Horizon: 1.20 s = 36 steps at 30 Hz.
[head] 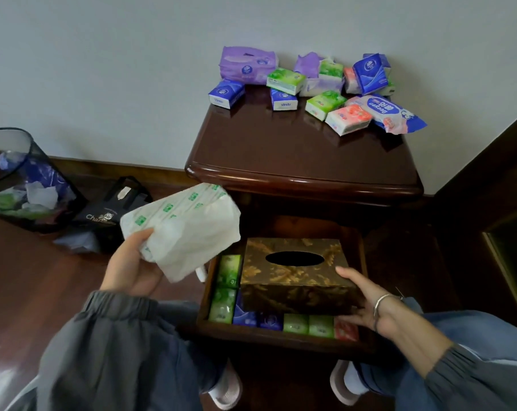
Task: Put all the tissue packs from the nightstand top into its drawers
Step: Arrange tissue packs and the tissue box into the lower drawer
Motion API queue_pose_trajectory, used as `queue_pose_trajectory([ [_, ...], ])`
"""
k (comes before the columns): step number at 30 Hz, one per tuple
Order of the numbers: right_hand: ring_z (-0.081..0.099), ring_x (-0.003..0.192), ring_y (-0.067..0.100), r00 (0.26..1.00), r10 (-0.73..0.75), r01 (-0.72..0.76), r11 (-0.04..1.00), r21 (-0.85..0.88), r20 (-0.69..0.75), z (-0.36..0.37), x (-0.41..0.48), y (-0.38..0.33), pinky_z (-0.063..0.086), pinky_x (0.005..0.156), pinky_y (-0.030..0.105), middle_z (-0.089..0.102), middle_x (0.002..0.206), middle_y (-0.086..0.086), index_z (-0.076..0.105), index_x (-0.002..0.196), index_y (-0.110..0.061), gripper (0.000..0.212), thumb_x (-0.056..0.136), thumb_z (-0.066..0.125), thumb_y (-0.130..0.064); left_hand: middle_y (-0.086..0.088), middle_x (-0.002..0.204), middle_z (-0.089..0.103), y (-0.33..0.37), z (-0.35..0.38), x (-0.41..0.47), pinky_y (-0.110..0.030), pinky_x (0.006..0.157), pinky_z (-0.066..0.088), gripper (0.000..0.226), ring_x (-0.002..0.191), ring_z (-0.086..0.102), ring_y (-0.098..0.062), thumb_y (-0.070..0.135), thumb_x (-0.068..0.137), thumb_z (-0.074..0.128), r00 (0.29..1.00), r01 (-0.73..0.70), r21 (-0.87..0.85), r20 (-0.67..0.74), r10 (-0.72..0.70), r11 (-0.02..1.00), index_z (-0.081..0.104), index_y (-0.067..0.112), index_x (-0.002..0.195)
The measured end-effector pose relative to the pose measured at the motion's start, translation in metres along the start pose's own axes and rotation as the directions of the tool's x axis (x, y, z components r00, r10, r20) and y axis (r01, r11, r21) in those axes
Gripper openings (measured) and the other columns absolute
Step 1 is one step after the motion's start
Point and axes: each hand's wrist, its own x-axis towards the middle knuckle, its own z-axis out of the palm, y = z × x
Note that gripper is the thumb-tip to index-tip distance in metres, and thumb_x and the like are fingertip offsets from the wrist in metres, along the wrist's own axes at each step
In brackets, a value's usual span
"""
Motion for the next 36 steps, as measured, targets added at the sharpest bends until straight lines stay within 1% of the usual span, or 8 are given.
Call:
queue_pose_trajectory([
  [4,0.064,0.098,0.034,1.0,0.014,-0.014,1.0,0.027,-0.011,0.016,0.01,-0.01,0.057,0.078,0.051,0.063,0.113,0.018,0.061,0.104,-0.009,0.071,0.046,0.085,-0.043,-0.007,0.122,0.068,0.009,-0.002,-0.009,-0.042,0.086,0.054,0.033,0.108,0.067,-0.02,0.018,0.097,0.037,0.995,-0.072,-0.129,0.061,0.081,0.989,0.056,0.014,0.124],
  [7,0.065,0.093,0.033,0.999,0.018,-0.017,1.0,0.022,-0.033,0.029,0.017,-0.025,0.058,0.071,0.05,0.064,0.105,0.017,0.061,0.1,-0.008,0.071,0.043,0.087,-0.042,-0.005,0.119,0.069,0.01,-0.002,-0.014,-0.043,0.089,0.055,0.032,0.108,0.067,-0.02,0.017,0.097,0.035,0.985,-0.126,-0.175,0.091,0.144,0.977,0.064,0.016,0.112],
  [10,0.067,0.087,0.031,0.998,0.005,-0.005,1.0,-0.002,-0.058,0.038,0.025,-0.04,0.058,0.06,0.046,0.067,0.097,0.016,0.062,0.098,-0.011,0.057,0.056,0.084,-0.043,-0.003,0.118,0.07,0.011,-0.006,-0.014,-0.041,0.089,0.054,0.04,0.107,0.067,-0.019,0.016,0.098,0.035,0.98,-0.154,-0.185,0.097,0.174,0.971,0.075,0.019,0.098],
  [14,0.067,0.076,0.028,0.997,0.025,-0.028,0.999,-0.044,-0.07,0.048,0.035,-0.046,0.056,0.049,0.039,0.069,0.079,0.014,0.062,0.088,-0.011,0.044,0.064,0.08,-0.043,-0.004,0.125,0.066,0.015,-0.01,-0.008,-0.034,0.097,0.048,0.028,0.115,0.063,-0.017,0.015,0.098,0.036,0.983,-0.146,-0.244,0.076,0.169,0.959,0.06,0.015,0.114],
  [20,0.067,0.07,0.03,0.992,0.056,-0.052,0.998,0.037,-0.117,0.05,0.047,-0.044,0.058,0.051,0.045,0.07,0.066,0.014,0.06,0.086,-0.01,0.044,0.065,0.078,-0.044,-0.005,0.126,0.066,0.015,-0.009,-0.003,-0.033,0.096,0.049,0.03,0.115,0.063,-0.017,0.016,0.098,0.038,0.982,-0.145,-0.26,0.077,0.17,0.955,0.06,0.013,0.117],
  [24,0.066,0.074,0.03,0.989,0.023,-0.006,0.994,0.112,-0.145,0.042,0.055,-0.046,0.058,0.052,0.047,0.067,0.081,0.016,0.059,0.087,-0.011,0.043,0.067,0.077,-0.045,-0.005,0.124,0.067,0.013,-0.004,-0.003,-0.03,0.086,0.056,0.028,0.11,0.066,-0.018,0.016,0.099,0.036,0.981,-0.146,-0.262,0.09,0.174,0.954,0.057,0.014,0.118],
  [28,0.065,0.074,0.028,0.99,-0.012,0.027,0.994,0.102,-0.143,0.047,0.06,-0.049,0.055,0.045,0.038,0.065,0.081,0.013,0.058,0.086,-0.013,0.041,0.069,0.075,-0.045,-0.005,0.123,0.067,0.011,0.002,-0.003,-0.031,0.082,0.058,0.027,0.108,0.067,-0.018,0.016,0.099,0.036,0.983,-0.146,-0.254,0.075,0.17,0.956,0.055,0.015,0.119],
  [36,0.063,0.073,0.02,0.985,-0.09,0.101,0.993,0.067,-0.146,0.057,0.073,-0.051,0.053,0.045,0.029,0.064,0.08,0.005,0.059,0.081,-0.017,0.035,0.067,0.078,-0.043,-0.006,0.123,0.067,0.006,0.009,-0.001,-0.028,0.074,0.059,0.028,0.106,0.068,-0.018,0.016,0.099,0.038,0.983,-0.152,-0.251,0.063,0.173,0.956,0.053,0.014,0.123],
])
